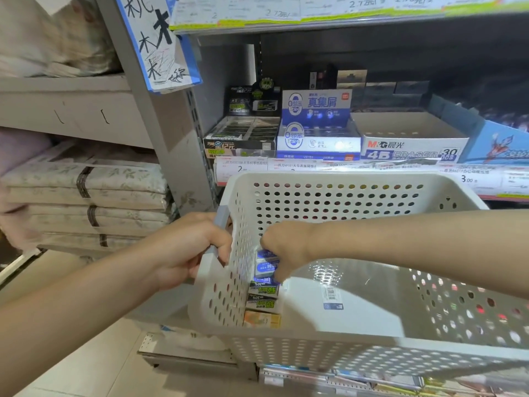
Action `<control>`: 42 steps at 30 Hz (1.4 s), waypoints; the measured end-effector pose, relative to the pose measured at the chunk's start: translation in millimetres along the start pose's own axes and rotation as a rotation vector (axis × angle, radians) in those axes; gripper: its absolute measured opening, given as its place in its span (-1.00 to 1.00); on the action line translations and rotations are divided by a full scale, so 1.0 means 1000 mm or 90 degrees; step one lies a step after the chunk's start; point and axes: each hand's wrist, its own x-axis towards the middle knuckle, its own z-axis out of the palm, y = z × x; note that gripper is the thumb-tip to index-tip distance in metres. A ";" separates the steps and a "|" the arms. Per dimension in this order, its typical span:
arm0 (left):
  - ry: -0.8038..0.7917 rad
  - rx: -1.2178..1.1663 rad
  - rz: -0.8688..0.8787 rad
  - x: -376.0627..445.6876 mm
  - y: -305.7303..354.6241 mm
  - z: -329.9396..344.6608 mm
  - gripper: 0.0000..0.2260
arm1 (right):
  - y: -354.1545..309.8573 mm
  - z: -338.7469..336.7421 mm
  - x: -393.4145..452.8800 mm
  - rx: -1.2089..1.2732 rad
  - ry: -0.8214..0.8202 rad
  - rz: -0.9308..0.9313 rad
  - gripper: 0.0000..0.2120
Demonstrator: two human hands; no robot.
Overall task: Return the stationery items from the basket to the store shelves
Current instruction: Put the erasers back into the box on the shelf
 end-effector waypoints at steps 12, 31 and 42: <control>0.021 0.000 -0.033 0.007 0.004 0.000 -0.68 | 0.076 -0.131 -0.084 0.128 0.321 0.161 -0.70; -0.001 -0.009 -0.017 0.000 0.007 0.005 -0.72 | 0.132 -0.117 -0.003 -0.003 0.376 0.300 -0.76; -0.018 -0.006 -0.001 -0.005 0.010 0.008 -0.78 | 0.148 -0.129 -0.016 0.040 0.408 0.259 -0.64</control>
